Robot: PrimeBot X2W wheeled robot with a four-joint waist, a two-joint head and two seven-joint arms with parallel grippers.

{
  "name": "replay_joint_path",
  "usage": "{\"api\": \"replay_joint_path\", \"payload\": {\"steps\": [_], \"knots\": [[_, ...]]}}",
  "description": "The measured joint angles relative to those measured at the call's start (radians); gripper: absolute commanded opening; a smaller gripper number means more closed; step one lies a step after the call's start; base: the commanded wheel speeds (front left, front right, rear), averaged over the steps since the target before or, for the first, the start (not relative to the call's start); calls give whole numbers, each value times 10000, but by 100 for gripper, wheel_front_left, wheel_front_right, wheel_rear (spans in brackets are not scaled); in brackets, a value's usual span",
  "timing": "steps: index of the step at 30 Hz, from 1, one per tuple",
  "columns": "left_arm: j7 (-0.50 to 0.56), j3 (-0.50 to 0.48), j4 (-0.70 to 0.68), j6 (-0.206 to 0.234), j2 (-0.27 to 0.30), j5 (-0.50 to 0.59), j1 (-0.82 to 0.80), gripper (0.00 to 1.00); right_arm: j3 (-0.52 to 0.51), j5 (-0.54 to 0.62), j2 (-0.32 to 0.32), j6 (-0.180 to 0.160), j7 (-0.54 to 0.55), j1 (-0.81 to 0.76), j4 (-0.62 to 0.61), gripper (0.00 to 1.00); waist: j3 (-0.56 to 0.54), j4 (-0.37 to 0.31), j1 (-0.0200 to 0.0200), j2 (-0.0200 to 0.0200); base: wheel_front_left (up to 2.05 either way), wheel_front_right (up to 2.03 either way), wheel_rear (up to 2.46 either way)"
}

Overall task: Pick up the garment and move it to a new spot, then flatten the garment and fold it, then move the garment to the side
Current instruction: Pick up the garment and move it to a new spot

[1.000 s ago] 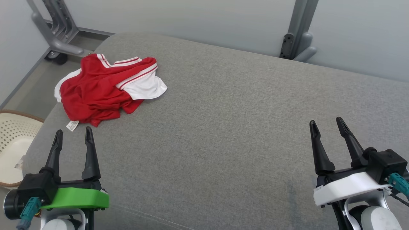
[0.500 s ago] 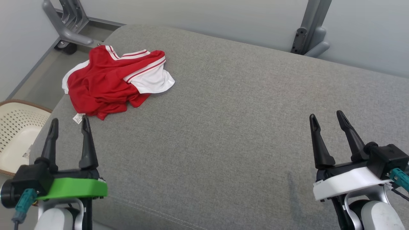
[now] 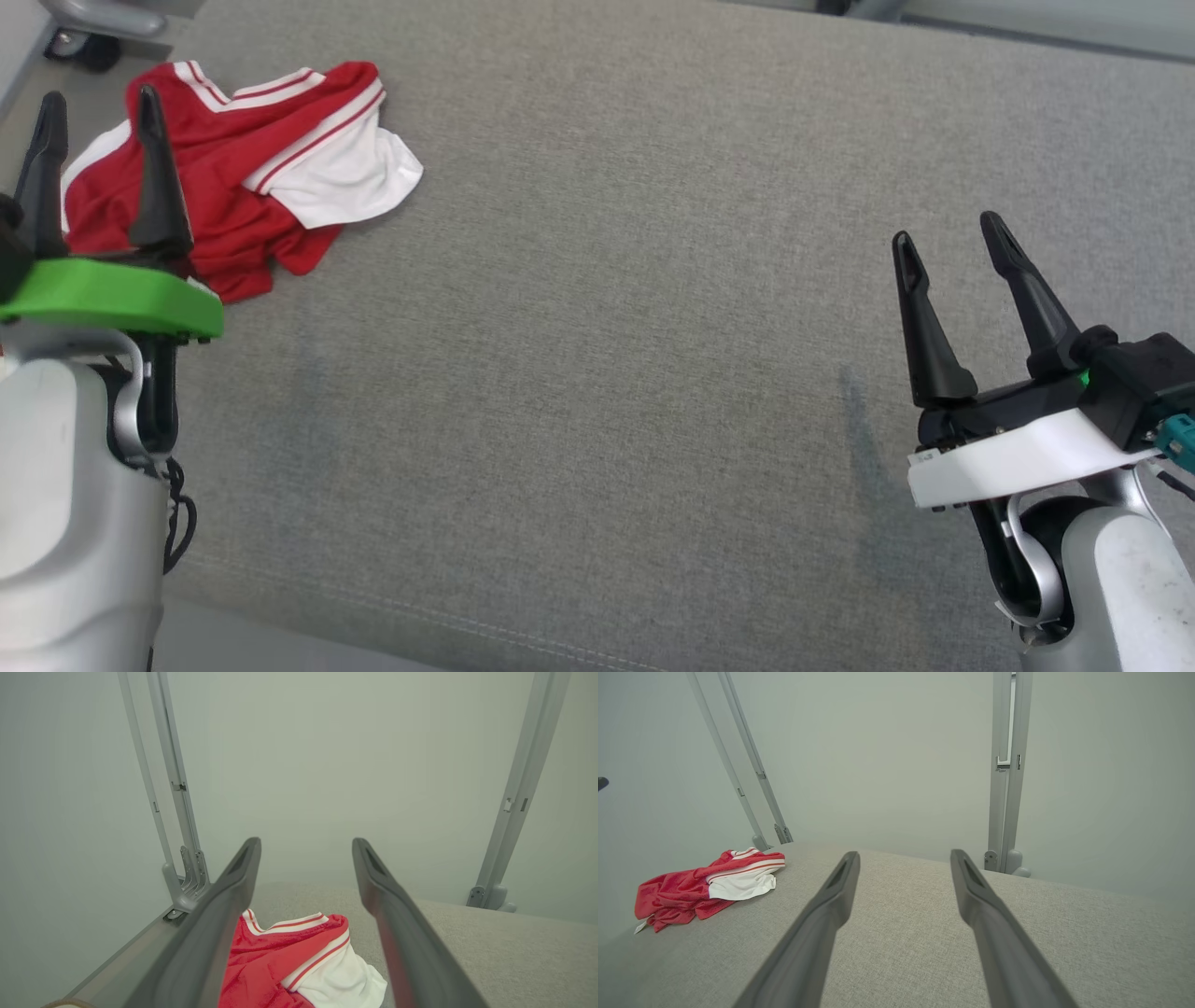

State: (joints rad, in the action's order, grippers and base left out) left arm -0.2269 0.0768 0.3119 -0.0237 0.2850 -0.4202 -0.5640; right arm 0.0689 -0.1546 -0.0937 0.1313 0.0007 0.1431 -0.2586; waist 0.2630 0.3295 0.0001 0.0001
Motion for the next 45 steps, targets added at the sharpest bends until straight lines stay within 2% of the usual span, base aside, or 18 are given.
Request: {"api": "replay_joint_path", "payload": {"steps": [8,12,17,18,19,20,21,25,29,35,40,45], "knots": [[767,468,3904,-830,113,-453,-2439,100,121,61,-105,0,-40,659,-46,100,1460,-789,2,0,0,0,0],[1279,637,5697,-991,205,-830,-3115,100,238,54,-109,0,-173,932,33,100,2078,-1252,2,0,0,0,0],[1647,888,7137,-1035,447,-1045,-3696,100,272,4,-100,0,-291,1093,146,100,2660,-1830,1,0,0,0,0],[1695,920,7359,-1037,464,-1120,-3778,90,267,-4,-96,0,-311,1104,171,100,2758,-1928,1,0,0,0,0],[1743,1005,7488,-1037,483,-1200,-3856,44,265,-6,-96,0,-337,1107,201,100,2846,-2018,1,0,0,0,0],[1739,1064,7547,-1037,527,-1292,-3956,4,253,-10,-96,0,-349,1111,222,100,2929,-2101,1,0,0,0,0],[1737,1122,7614,-1035,602,-1352,-4033,0,244,-15,-94,0,-366,1123,244,100,3002,-2174,1,0,0,0,0],[1367,1283,7825,-1035,813,-1530,-4165,0,136,-17,-92,0,-426,1142,382,100,3145,-2374,0,0,0,0,0],[474,1499,7868,-1039,922,-1484,-4187,0,59,-17,-48,0,-481,1139,447,100,2992,-2374,1,-1,0,0,0],[-299,1484,7331,-892,1515,-1137,-4314,0,-52,-31,36,0,-671,988,683,100,2361,-2280,0,0,0,0,0],[-341,924,5285,-453,1894,-696,-3656,0,-188,-125,125,0,-805,604,840,100,1636,-2238,-1,0,0,0,0],[-341,159,2038,228,2075,-207,-1527,0,-449,-144,188,0,-892,204,895,100,747,-2256,-1,-1,0,0,0]]}}
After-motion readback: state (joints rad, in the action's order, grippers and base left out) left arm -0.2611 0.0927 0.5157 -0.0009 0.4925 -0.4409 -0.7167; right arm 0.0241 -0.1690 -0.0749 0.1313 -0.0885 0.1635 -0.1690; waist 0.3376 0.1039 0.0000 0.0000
